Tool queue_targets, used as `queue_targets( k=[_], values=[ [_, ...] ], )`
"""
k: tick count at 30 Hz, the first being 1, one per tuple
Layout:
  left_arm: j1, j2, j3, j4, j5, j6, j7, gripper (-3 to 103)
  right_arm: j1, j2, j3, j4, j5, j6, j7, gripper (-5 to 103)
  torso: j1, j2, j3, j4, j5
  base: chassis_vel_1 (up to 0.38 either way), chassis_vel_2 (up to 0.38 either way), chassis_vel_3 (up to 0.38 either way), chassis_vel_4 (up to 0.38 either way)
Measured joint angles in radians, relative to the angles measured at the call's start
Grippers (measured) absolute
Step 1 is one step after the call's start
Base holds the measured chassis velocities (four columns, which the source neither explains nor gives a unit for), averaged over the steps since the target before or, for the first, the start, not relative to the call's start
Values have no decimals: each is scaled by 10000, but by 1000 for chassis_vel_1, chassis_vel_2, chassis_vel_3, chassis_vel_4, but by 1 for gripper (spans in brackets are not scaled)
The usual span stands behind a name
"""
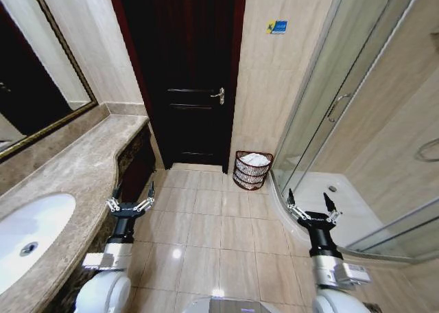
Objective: Discard the used towel into the hamper.
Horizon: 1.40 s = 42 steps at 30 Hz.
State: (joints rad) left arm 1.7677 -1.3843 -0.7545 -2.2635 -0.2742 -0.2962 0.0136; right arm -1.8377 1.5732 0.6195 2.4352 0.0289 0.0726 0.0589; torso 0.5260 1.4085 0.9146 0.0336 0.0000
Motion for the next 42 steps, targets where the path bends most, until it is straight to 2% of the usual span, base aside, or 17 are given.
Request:
queue_targets(
  k=[42],
  values=[
    [1,1,-1,-1,-3,0,-4,100,-6,-2,0,2,1,-2,-6,100,0,1,0,0,0,0,0,0,0]
  ],
)
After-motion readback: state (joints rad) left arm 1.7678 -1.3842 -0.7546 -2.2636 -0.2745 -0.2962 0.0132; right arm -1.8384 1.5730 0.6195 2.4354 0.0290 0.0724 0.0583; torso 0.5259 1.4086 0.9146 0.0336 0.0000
